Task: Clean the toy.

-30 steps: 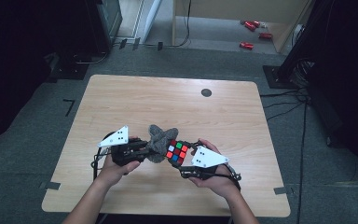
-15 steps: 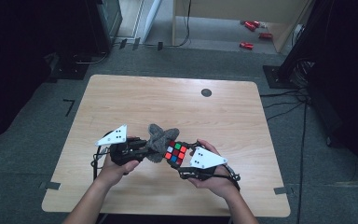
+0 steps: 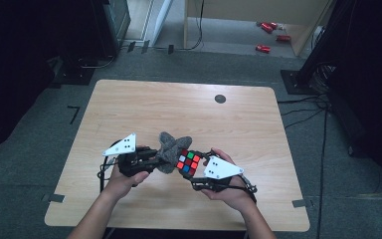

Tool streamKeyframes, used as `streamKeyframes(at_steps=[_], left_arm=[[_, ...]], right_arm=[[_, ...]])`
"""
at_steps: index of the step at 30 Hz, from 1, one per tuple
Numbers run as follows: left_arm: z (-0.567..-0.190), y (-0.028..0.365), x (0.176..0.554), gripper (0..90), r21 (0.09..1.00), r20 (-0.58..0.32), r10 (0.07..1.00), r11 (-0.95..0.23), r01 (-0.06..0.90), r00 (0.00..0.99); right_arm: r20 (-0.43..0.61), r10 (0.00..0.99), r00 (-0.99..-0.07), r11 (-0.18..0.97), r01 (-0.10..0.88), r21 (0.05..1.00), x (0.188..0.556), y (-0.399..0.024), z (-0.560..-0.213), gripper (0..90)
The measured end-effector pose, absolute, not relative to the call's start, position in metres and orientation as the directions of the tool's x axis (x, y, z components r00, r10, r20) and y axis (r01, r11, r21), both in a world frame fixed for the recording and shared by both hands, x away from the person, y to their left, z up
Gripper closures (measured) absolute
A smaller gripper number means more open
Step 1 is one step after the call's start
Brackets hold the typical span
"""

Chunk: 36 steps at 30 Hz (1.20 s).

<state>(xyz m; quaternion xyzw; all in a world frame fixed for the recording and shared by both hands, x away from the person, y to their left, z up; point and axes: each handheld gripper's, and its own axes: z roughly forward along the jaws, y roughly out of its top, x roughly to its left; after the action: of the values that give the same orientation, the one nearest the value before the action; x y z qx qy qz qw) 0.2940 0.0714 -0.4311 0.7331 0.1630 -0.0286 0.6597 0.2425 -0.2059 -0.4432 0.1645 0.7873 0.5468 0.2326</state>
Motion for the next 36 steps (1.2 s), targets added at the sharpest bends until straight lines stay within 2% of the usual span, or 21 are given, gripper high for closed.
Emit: streamKeyframes(at_steps=[7, 14, 18, 21, 23, 26, 29, 32, 36], left_arm=[[-0.438, 0.071, 0.298, 76.0, 0.953, -0.239, 0.253, -0.126, 0.277, 0.938], [-0.450, 0.069, 0.301, 75.8, 0.936, -0.147, 0.352, -0.254, 0.245, 0.924], [-0.457, 0.061, 0.299, 75.7, 0.924, -0.099, 0.360, -0.313, 0.220, 0.928], [-0.455, 0.061, 0.299, 75.5, 0.931, -0.107, 0.381, -0.286, 0.227, 0.918], [-0.448, 0.070, 0.301, 75.4, 0.945, -0.130, 0.412, -0.224, 0.239, 0.902], [-0.434, 0.078, 0.297, 75.5, 0.966, -0.146, 0.375, -0.145, 0.213, 0.915], [-0.421, 0.071, 0.286, 75.4, 0.978, -0.123, 0.311, -0.124, 0.168, 0.943], [-0.416, 0.059, 0.279, 75.2, 0.976, -0.096, 0.291, -0.158, 0.147, 0.952], [-0.419, 0.050, 0.274, 74.9, 0.964, -0.038, 0.322, -0.237, 0.120, 0.946]], right_arm=[[-0.206, 0.513, -0.833, 0.343, -0.020, 0.939, 0.239, -0.208, -0.434, 34.5], [-0.179, 0.537, -0.825, 0.301, -0.011, 0.954, 0.241, -0.215, -0.430, 34.5], [-0.176, 0.557, -0.812, 0.285, -0.012, 0.959, 0.241, -0.219, -0.426, 34.5], [-0.184, 0.561, -0.807, 0.291, -0.016, 0.957, 0.241, -0.219, -0.425, 34.5], [-0.189, 0.568, -0.801, 0.303, -0.010, 0.953, 0.243, -0.219, -0.428, 34.5], [-0.206, 0.584, -0.785, 0.348, 0.013, 0.937, 0.246, -0.218, -0.437, 34.5], [-0.198, 0.578, -0.792, 0.371, 0.038, 0.928, 0.248, -0.210, -0.446, 34.5], [-0.198, 0.566, -0.801, 0.397, 0.055, 0.916, 0.248, -0.199, -0.450, 34.5], [-0.161, 0.589, -0.792, 0.408, 0.119, 0.905, 0.248, -0.191, -0.452, 34.5]])
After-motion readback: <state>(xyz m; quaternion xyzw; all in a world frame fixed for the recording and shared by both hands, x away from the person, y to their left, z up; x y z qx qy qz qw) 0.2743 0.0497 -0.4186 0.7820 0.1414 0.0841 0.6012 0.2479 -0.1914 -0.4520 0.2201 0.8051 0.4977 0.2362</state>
